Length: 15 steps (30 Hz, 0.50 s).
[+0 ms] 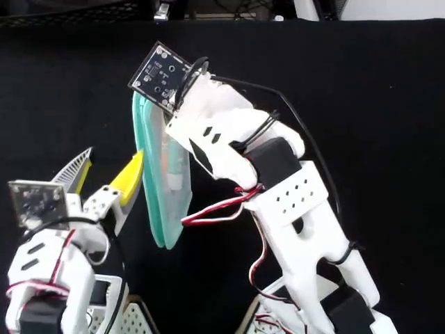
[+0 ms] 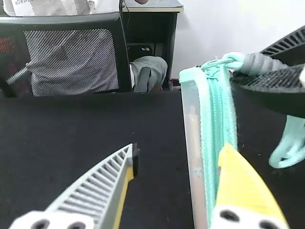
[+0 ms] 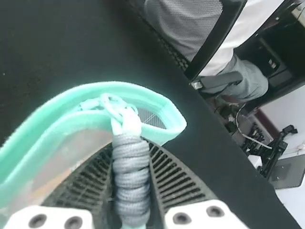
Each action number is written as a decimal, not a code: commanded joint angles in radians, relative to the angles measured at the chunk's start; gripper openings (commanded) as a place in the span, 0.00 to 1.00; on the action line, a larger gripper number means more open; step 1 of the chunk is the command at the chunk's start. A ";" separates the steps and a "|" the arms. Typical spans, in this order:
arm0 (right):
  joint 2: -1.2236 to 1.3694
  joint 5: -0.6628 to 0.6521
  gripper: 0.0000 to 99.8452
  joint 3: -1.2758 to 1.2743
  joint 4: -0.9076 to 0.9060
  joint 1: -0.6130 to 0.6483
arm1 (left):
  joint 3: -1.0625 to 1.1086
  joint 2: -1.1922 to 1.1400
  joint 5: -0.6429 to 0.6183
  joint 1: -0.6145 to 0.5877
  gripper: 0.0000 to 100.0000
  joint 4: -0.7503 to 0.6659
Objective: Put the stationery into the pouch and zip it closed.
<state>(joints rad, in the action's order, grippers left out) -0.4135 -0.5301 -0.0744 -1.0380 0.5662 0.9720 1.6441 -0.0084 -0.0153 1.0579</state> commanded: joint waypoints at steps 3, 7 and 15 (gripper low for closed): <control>-0.041 -0.002 0.01 0.036 0.002 -0.005 | -0.022 0.008 0.005 0.012 0.29 -0.040; -0.041 -0.002 0.01 0.035 0.002 -0.005 | -0.101 0.008 0.003 0.012 0.29 0.017; -0.041 -0.002 0.01 0.035 0.003 -0.005 | -0.012 0.005 0.003 0.206 0.29 -0.037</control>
<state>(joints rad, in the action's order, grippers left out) -0.4135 -0.5317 -0.0744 -1.0380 0.5662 0.9321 1.6487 -0.0084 0.1304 1.0764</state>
